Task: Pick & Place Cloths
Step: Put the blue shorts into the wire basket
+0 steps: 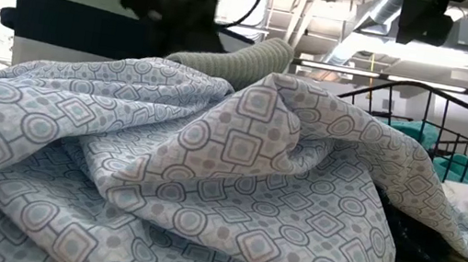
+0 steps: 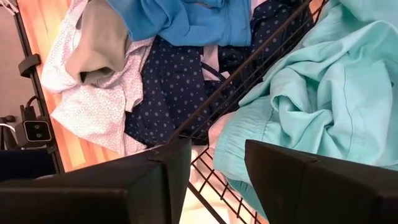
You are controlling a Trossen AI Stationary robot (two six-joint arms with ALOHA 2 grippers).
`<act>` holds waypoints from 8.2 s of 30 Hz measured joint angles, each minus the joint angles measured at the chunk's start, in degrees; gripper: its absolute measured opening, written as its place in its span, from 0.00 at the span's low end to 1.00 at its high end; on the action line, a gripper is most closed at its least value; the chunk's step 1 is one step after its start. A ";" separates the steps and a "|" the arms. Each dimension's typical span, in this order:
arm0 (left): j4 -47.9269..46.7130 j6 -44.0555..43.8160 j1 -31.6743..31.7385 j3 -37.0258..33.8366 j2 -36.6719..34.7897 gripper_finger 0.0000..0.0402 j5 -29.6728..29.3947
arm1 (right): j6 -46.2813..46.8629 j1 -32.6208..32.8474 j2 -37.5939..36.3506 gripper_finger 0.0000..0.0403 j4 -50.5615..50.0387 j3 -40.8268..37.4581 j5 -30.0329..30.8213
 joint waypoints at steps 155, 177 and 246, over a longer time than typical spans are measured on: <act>25.81 5.82 4.97 -0.04 -34.32 0.00 17.59 | -29.14 -6.34 21.23 0.00 35.80 32.26 5.31; 25.72 8.64 4.97 -0.04 -34.32 0.00 17.96 | -2.54 -4.73 2.32 0.00 -14.32 32.28 30.12; 18.53 11.66 3.42 0.03 -33.52 0.14 20.81 | -0.28 -10.89 8.92 0.58 -1.73 -4.88 11.89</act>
